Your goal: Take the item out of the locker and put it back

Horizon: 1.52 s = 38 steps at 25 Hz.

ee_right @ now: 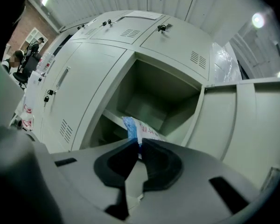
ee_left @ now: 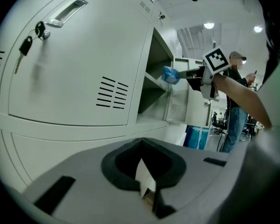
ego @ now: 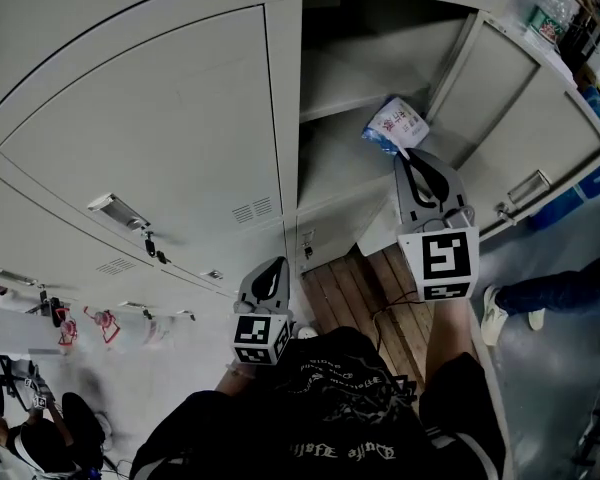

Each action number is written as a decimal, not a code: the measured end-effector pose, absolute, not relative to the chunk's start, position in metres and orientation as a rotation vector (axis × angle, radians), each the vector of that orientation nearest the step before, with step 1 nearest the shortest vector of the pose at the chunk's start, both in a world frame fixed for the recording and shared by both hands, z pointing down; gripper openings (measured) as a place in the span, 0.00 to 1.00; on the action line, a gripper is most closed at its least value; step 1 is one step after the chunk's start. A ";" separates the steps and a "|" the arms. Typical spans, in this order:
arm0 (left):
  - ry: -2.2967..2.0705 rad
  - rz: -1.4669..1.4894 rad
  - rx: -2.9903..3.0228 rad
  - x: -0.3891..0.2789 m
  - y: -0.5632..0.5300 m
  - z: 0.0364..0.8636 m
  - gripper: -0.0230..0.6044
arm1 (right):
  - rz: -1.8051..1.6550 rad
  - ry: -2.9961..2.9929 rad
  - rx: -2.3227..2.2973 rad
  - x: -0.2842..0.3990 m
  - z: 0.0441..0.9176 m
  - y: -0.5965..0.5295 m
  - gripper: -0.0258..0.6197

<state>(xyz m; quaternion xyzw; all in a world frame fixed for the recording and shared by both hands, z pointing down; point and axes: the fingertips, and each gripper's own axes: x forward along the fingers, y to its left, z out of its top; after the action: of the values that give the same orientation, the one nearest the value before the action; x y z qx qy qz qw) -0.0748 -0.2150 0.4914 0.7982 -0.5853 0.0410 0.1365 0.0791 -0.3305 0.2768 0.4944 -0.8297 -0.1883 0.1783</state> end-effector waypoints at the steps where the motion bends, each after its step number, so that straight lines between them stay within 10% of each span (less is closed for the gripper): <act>1: -1.699 0.121 2.307 -0.075 -0.215 0.492 0.05 | -0.549 -2.350 1.400 0.079 0.271 -0.334 0.08; 38: -1.843 0.113 2.143 -0.103 -0.193 0.501 0.05 | -0.466 -2.362 1.183 0.033 0.263 -0.459 0.08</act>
<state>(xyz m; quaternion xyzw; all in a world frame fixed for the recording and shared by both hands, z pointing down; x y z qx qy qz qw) -0.1032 -0.1927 0.5009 0.7484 -0.6434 0.0396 0.1557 0.0330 -0.4587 0.2627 0.4295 -0.8575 -0.1692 0.2272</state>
